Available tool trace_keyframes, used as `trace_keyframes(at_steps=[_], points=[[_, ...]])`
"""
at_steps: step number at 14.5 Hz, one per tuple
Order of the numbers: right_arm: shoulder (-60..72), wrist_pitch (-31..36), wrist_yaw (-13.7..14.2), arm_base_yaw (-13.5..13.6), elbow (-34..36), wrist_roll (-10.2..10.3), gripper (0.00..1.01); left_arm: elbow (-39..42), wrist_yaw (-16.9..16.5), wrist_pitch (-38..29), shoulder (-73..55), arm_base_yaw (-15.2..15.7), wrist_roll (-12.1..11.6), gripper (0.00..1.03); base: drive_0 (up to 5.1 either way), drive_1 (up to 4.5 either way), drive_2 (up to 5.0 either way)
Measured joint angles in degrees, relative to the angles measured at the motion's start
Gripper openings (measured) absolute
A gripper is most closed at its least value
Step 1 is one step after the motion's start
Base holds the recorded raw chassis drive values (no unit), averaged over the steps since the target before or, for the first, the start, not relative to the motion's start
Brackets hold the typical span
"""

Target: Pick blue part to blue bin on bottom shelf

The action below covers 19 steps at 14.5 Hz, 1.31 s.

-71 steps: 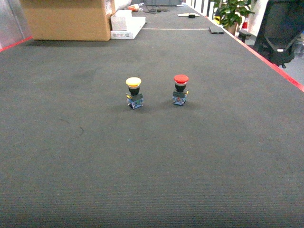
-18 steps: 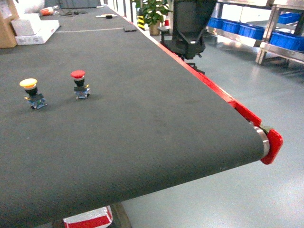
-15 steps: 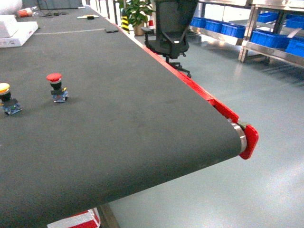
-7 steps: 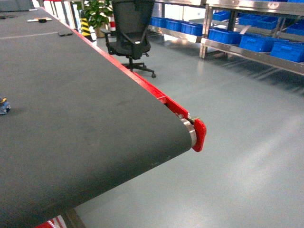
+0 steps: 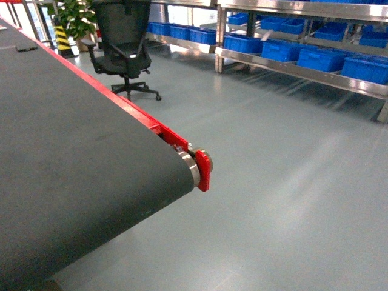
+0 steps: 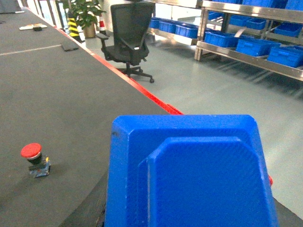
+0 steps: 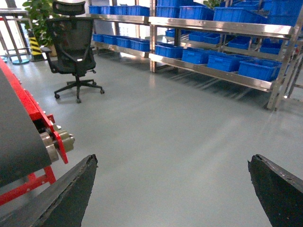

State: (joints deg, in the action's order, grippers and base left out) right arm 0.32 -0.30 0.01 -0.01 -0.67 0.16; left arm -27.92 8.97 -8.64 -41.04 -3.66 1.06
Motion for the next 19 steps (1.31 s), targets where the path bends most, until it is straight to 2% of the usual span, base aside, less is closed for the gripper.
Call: trace_keyframes(at_steps=[19], points=[[0.0,0.0,0.0,0.0,0.0,0.0,0.98,0.0,0.0,0.0,0.0,0.0,0.0,0.43,-1.6,-1.6,-1.6]])
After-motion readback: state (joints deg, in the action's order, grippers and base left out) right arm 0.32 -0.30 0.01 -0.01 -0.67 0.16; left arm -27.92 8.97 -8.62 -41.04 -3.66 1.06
